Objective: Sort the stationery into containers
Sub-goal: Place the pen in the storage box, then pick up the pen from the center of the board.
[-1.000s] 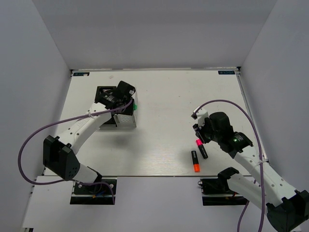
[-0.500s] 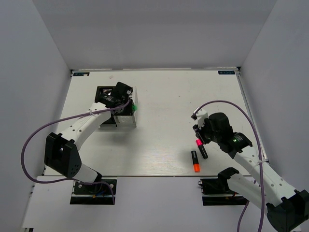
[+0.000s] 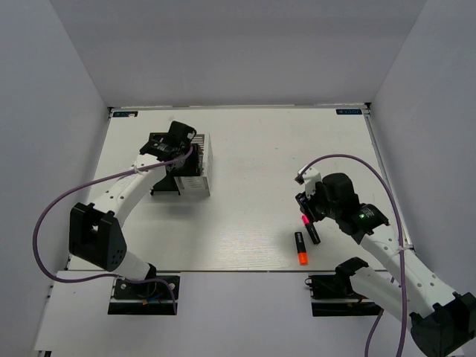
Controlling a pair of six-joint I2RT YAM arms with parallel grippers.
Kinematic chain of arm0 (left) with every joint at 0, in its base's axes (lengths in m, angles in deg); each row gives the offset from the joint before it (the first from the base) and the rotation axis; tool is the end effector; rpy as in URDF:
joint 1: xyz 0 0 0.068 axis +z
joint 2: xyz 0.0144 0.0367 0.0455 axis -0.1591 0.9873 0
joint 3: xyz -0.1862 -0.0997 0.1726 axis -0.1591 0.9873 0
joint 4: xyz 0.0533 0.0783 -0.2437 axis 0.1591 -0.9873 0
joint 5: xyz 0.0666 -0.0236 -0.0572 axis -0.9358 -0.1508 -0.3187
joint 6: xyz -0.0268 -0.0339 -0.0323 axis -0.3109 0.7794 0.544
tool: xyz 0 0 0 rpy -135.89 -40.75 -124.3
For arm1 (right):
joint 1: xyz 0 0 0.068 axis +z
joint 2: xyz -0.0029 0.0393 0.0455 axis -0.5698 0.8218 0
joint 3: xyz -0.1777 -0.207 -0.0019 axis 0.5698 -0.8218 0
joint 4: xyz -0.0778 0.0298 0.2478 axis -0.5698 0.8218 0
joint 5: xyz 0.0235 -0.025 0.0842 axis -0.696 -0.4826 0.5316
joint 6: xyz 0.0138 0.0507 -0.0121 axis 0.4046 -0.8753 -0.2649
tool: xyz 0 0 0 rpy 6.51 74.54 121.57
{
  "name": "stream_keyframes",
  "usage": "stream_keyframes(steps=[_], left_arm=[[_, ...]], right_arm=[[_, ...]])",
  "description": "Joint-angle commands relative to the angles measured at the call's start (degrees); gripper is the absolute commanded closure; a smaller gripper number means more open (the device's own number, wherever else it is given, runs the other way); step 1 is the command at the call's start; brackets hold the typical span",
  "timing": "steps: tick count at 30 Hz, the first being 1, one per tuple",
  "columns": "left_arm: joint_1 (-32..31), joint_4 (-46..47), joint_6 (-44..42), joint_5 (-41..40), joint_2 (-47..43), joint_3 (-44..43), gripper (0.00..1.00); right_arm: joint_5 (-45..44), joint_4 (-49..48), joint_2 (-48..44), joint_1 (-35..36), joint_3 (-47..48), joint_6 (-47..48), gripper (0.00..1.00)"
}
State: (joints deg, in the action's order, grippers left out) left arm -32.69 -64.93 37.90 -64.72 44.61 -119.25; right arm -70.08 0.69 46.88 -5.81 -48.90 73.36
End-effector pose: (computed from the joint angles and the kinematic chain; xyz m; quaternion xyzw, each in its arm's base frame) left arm 0.2803 -0.1154 0.2788 -0.6846 0.6820 -0.1933 0.1696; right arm 0.1528 0.0856 0.2583 -0.3431 0.8331 0.0658 0.4289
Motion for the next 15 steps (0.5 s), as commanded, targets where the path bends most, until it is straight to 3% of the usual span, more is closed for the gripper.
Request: stream_keyframes(steps=[1,3,4,5,6,8,9,10,11,13,14,15], left_arm=[[0.5,1.21,-4.05,1.91,0.24,-4.93,0.41],[0.59,1.38,-6.06,2.27,-0.1,-5.81,0.51],[0.5,2.86,-7.04,2.96,-0.28,-5.9,0.77],[0.33,3.66,-8.18,3.49,-0.54,-6.16,0.89],[-0.2,5.85,-13.93,3.93,-0.55,-6.69,0.96],[-0.99,6.92,-23.59,7.17,0.59,-11.08,1.0],[-2.73,9.71,-32.36,8.23,0.94,-12.31,1.0],[-3.36,12.61,-44.8,12.59,1.12,-13.71,1.0],[-4.84,15.33,-50.67,18.99,0.95,-13.2,0.83],[-7.14,18.53,-71.54,29.92,0.6,-12.85,0.51],[-8.36,10.95,-75.65,29.6,1.03,-13.98,0.43],[-12.55,6.61,-79.95,27.16,1.21,-16.08,0.41]], right_arm=[[0.06,-1.66,-0.25,-0.36,-0.14,-0.26,0.5],[0.06,-1.74,-0.34,-0.28,-0.23,-0.26,0.53],[0.06,-1.57,-0.42,-0.45,-0.32,-0.26,0.81],[-0.11,-1.65,-0.34,-0.45,-0.32,-0.26,0.97],[-0.2,-1.74,-0.16,-0.54,-0.4,-0.26,1.0],[-0.38,-1.83,0.71,-0.63,-0.67,-0.35,1.0],[-0.2,-1.4,1.41,-0.71,-0.67,-0.17,1.0],[-0.2,0.0,4.99,-0.63,0.11,0.52,0.76],[-0.37,2.28,6.68,-0.63,0.64,0.53,0.68],[-1.42,5.71,13.24,-0.63,3.7,0.27,0.49],[-3.52,5.64,14.24,-0.45,4.16,-0.08,0.47],[-4.76,5.47,15.38,-0.54,4.43,-0.43,0.45]])
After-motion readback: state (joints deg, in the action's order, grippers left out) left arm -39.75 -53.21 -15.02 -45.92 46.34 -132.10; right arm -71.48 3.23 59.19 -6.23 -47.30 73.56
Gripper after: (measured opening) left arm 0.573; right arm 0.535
